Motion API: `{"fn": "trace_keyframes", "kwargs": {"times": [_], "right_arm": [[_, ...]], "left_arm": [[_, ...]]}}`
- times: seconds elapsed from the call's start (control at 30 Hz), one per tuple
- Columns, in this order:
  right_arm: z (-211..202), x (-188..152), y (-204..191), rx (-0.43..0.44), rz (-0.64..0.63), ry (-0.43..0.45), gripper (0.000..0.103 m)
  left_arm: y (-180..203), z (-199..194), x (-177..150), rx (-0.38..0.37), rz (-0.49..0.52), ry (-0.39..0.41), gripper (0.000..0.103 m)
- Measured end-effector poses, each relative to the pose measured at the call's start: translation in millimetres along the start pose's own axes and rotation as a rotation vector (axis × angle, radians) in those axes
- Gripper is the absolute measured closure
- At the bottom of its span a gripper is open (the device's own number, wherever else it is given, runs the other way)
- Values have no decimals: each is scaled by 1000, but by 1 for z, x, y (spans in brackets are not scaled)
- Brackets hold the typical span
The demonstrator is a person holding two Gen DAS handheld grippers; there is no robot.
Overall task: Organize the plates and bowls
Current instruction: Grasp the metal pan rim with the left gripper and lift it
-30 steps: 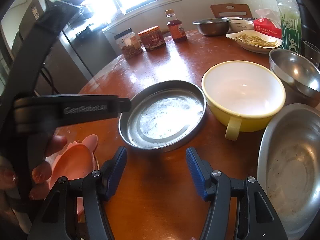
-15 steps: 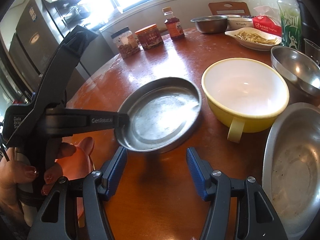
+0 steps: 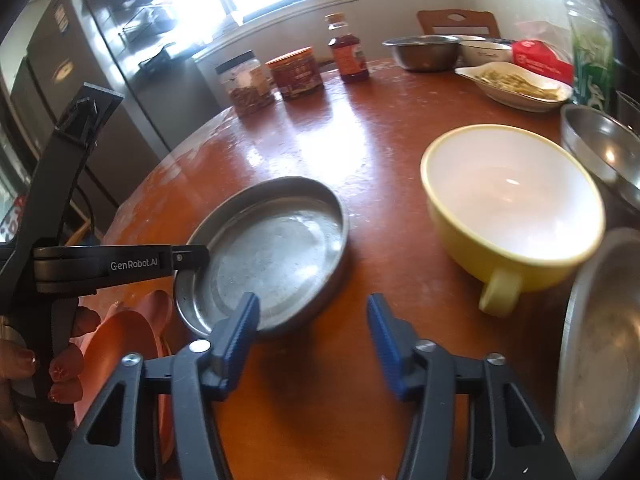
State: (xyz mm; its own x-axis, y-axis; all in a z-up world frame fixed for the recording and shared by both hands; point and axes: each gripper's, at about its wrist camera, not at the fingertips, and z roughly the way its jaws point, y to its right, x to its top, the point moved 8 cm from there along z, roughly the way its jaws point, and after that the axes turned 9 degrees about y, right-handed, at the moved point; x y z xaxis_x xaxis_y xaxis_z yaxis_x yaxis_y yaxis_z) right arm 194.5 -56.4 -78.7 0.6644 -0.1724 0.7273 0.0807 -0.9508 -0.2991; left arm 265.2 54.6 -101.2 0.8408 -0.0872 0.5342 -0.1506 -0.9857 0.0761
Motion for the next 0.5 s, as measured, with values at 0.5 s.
{"fn": "trace_keyframes", "kwargs": {"times": [0.5], "right_arm": [[-17, 31, -7, 30, -27, 88, 67]], "left_arm": [[13, -41, 16, 23, 51, 111, 93]]}}
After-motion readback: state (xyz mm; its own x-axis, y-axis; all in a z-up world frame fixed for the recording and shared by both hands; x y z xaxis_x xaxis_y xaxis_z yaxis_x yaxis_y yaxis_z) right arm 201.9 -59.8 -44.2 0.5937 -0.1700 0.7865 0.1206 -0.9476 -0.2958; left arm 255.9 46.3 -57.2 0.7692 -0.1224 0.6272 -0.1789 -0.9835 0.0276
